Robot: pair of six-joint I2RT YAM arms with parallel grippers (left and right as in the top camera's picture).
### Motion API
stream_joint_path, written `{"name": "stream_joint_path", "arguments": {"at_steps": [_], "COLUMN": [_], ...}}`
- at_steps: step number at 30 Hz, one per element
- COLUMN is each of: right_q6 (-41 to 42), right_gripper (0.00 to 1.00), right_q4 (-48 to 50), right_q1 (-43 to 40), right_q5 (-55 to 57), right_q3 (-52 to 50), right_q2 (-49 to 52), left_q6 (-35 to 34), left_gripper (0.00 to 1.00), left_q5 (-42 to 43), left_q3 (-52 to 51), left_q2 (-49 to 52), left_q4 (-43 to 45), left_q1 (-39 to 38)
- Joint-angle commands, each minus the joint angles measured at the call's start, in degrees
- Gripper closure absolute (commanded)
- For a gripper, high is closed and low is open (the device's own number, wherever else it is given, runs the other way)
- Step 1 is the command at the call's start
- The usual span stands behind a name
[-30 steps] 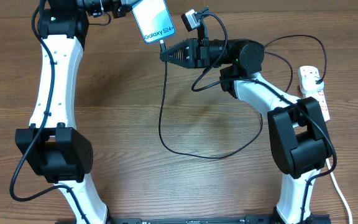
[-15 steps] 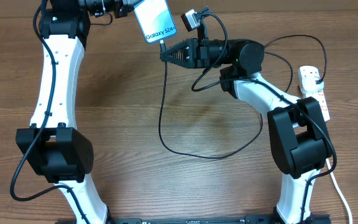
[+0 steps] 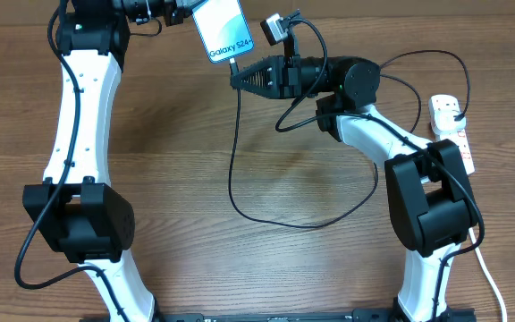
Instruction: Plug charger to phone and switch on socket
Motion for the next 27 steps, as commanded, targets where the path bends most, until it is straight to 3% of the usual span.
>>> {"name": "stream_joint_path", "arguments": {"at_steps": [1,27], "right_q6": [0.3,0.3], "right_gripper": [0.96,0.96], "right_q4": [0.3,0.3], "right_q1": [-0.5,-1.4], "right_q5": [2.8,2.7], "right_q3": [0.4,0.4], "right_q2": [0.0,0.0], "left_q6": [0.7,-0.5], "left_gripper": [0.96,0.96], "left_q5": [4.1,0.5], "left_q3": [0.6,0.6], "left_q2": [0.3,0.3], "left_q4": [0.1,0.1], "left_q1": [-0.7,0.9]}}
